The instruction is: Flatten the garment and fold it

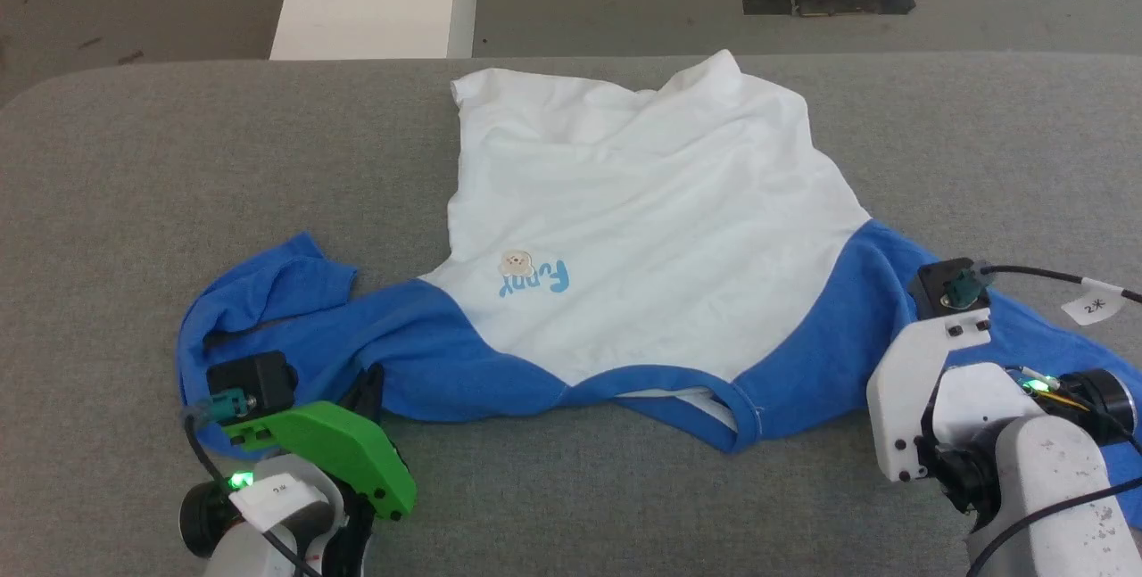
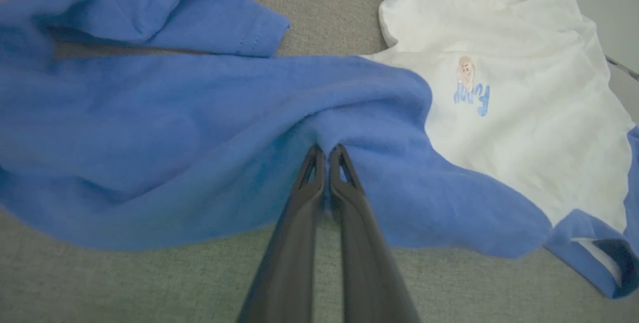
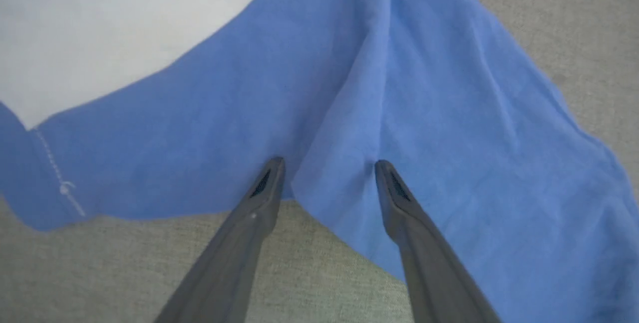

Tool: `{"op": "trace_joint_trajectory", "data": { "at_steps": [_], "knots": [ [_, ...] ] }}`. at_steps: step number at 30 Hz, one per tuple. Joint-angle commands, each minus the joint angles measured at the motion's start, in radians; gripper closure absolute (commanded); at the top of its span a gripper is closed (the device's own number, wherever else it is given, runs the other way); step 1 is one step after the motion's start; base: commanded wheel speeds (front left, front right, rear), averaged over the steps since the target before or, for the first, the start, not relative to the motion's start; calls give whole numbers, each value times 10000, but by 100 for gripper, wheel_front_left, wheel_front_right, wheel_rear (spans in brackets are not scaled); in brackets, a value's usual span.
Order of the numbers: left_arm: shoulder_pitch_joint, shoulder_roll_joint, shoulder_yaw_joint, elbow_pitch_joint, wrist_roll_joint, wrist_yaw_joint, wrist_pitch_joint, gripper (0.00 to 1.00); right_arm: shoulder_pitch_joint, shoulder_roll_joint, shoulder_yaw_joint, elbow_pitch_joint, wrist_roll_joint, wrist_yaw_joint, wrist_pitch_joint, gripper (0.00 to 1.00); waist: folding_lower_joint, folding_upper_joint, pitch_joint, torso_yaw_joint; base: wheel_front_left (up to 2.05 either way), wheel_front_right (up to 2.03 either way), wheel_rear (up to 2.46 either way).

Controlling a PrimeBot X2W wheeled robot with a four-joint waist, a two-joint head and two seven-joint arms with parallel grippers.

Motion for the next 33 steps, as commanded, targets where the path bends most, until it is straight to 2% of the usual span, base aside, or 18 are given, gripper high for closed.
{"op": "trace_joint_trajectory", "data": {
  "at_steps": [1,5,9,14,18,24,29,33],
  "knots": [
    [67,-9,2,-49,-176,-78,-90,100,-202,1,-20,17,50,-15,-89,100,0,0,-19,-10,0,0,0],
    [105,-28,-14,-36,-265,-180,-234,100,-255,1,-277,-50,295,-15,-475,100,0,0,-184,-88,0,0,0],
    [0,-30,87,-163,-407,-301,-477,100,-337,1,-707,-335,1136,-15,-987,100,0,0,-435,-185,0,0,0],
    [-694,106,433,-727,-874,-648,-640,100,-773,1,-1322,-1066,3095,-15,-990,100,0,0,-849,-283,0,0,0],
    [-1851,674,662,-1310,-938,-945,-395,100,-1548,-17,-1565,-1923,4311,-15,-186,100,0,0,-1201,-325,0,0,0],
    [-4146,1674,882,-2056,-790,-1158,426,100,-3242,-429,-1991,-2954,4951,-15,1714,100,0,0,-1515,-349,0,0,0],
    [-5666,2281,1053,-1958,-618,-1157,901,100,-4712,-651,-2321,-2888,5100,-15,2847,100,0,0,-1603,-312,0,0,0],
    [-6534,2605,921,-1431,-396,-1222,1178,100,-5653,-777,-2465,-2382,4882,-15,3290,100,0,0,-1583,-223,0,0,0]
  ]
}}
